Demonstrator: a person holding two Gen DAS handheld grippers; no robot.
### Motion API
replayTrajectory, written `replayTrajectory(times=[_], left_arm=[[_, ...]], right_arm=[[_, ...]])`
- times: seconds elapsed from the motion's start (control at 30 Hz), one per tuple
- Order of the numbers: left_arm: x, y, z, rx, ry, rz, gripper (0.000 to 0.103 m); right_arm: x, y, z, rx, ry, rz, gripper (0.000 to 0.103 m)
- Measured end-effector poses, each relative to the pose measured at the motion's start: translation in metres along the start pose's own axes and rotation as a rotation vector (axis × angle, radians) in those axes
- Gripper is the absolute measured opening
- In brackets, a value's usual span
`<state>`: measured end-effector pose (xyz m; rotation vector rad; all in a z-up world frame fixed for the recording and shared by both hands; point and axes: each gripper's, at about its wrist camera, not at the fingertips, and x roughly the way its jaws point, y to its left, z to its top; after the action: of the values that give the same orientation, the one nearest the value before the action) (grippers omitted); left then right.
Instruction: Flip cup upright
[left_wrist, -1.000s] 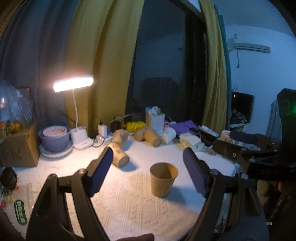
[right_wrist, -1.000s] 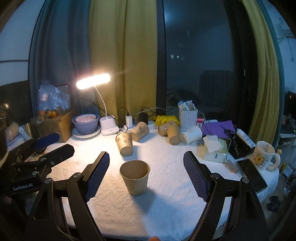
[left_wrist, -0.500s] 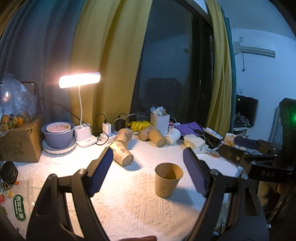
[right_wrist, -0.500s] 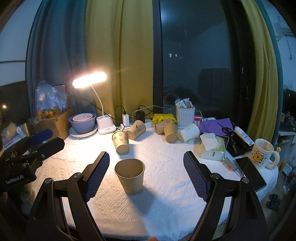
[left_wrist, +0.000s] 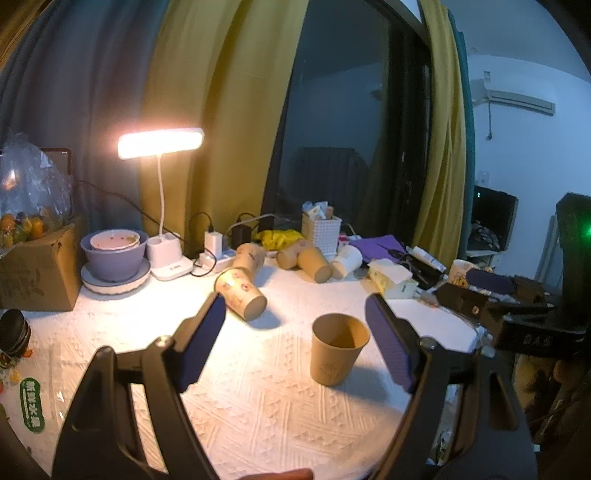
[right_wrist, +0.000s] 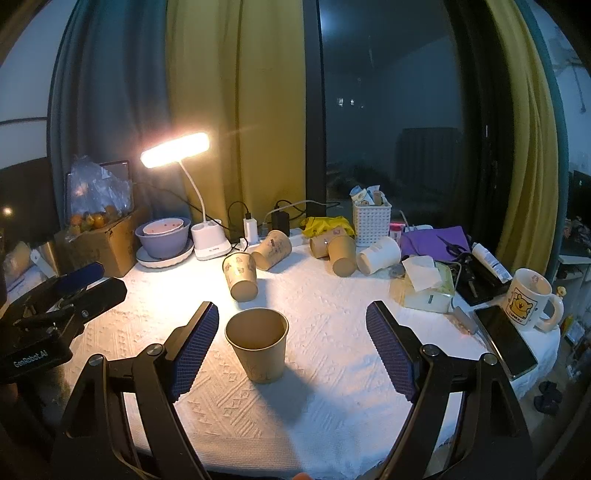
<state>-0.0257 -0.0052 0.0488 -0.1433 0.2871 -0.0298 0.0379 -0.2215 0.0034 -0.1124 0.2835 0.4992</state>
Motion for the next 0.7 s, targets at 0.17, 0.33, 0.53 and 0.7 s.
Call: replayTrajectory(times=[0.17,0.33,0.53,0.7], left_arm=[[0.002,-0.002,-0.001,0.0,0.007,-0.009,0.079],[0.007,-0.004,-0.004,-0.018,0.029,-0.025,0.079],[0.01,-0.006,-0.006,-0.009,0.034,-0.034,0.079],[0.01,-0.007,-0.008,-0.006,0.04,-0.032,0.079]], right_arm=[[0.004,0.0,-0.002,-0.002,0.009,0.005,0.085],[0.006,-0.002,-0.004,0.0,0.016,0.01,0.085],[0.007,-0.004,-0.004,0.0,0.02,0.006,0.085],[0.008,-0.004,-0.004,-0.001,0.022,0.007,0.085]])
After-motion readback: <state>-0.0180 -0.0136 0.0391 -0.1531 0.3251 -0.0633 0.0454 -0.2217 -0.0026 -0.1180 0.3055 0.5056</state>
